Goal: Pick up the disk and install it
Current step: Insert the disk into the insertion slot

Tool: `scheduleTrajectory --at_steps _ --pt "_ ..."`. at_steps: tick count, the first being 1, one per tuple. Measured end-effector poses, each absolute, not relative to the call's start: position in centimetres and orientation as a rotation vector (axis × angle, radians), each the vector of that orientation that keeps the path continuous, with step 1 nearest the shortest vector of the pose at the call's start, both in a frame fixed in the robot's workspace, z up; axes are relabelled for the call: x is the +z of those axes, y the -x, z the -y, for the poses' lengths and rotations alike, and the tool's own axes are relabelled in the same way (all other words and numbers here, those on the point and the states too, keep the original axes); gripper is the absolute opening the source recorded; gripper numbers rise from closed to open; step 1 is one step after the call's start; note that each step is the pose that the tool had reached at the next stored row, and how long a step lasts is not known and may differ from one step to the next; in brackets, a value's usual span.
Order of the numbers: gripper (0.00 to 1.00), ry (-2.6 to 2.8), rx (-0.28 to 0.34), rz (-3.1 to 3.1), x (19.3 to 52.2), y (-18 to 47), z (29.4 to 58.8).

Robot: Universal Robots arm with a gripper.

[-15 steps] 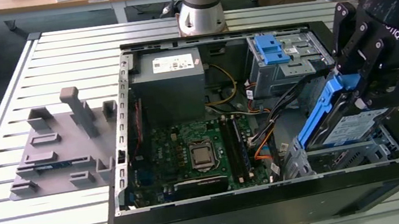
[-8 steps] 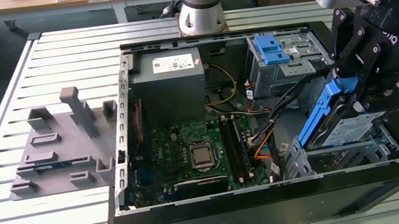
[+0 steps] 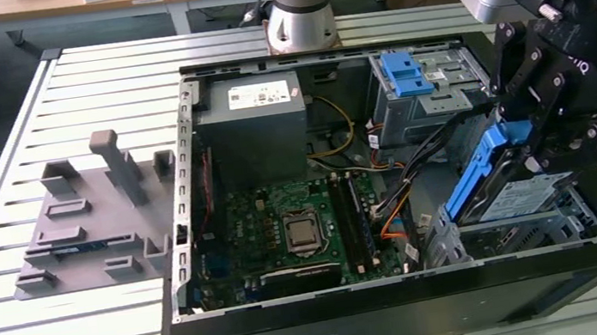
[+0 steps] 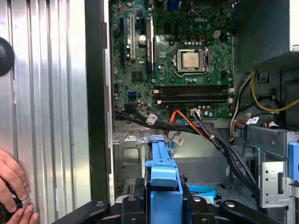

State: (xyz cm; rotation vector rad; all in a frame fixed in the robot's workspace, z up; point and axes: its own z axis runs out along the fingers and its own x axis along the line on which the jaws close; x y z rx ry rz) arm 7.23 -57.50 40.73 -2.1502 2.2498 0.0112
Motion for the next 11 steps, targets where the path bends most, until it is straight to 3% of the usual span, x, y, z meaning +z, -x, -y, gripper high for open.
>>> scheduleTrajectory --at_steps 11 --pt "0.36 2.15 0.011 -2.25 40.07 -7.23 57.5"
